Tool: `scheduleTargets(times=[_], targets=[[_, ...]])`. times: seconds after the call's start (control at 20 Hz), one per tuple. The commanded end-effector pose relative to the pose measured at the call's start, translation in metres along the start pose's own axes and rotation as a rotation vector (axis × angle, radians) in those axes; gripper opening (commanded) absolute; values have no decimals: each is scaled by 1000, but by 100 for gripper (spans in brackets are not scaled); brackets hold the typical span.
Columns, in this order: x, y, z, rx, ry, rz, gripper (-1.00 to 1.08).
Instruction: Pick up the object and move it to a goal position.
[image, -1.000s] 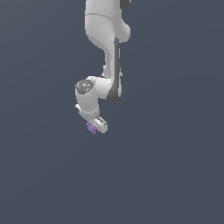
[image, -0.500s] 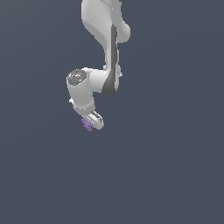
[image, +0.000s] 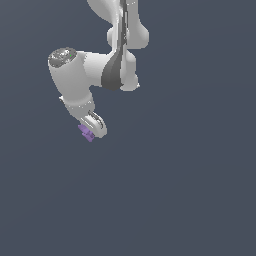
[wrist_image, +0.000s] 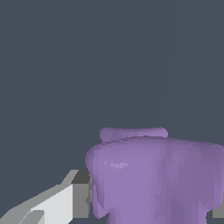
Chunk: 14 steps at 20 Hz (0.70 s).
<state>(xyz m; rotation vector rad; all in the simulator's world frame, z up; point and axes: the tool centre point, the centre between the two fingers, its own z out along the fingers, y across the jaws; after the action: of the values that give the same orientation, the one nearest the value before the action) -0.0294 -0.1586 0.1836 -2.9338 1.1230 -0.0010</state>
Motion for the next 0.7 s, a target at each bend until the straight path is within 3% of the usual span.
scheduleTargets(times=[0.0,0.65], targets=[[9,6,-27,-1,0,0,-100],[51,25,-139,-1,0,0,-100]])
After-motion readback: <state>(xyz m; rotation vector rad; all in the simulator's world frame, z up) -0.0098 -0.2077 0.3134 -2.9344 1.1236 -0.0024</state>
